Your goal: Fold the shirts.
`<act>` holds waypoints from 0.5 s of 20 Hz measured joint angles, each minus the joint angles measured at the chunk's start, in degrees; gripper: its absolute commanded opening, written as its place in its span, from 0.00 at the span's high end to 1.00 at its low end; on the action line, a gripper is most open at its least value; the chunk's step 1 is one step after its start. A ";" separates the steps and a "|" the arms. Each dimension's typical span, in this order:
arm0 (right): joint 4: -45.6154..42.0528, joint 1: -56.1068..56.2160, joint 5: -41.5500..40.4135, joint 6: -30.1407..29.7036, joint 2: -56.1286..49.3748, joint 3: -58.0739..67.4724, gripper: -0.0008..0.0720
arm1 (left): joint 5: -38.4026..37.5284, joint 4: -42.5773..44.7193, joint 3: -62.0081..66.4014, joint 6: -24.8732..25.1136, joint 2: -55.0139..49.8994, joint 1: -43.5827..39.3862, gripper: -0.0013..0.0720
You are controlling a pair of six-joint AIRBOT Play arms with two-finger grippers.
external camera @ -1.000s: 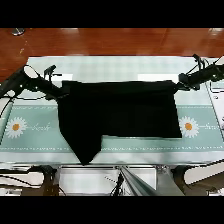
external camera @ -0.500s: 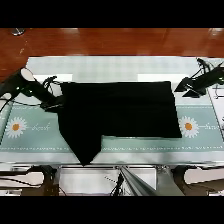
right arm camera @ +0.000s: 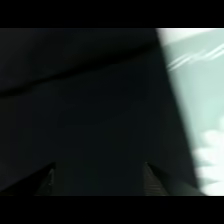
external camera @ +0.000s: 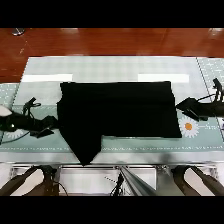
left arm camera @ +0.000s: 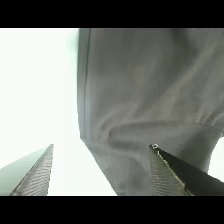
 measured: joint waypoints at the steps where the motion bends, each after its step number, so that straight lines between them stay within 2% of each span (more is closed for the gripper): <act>1: 1.55 -0.13 -0.44 -0.57 1.36 -1.70 0.12 | 0.61 -1.44 -2.25 0.50 1.55 0.74 0.02; 5: 5.07 -0.37 -1.11 -1.73 4.09 -5.07 0.12 | 1.75 -4.57 -8.17 1.49 4.28 -0.28 0.02; 10: 6.32 -0.57 -1.44 -1.38 4.87 -6.05 0.12 | 4.35 -10.21 -10.47 1.77 5.01 -6.38 0.02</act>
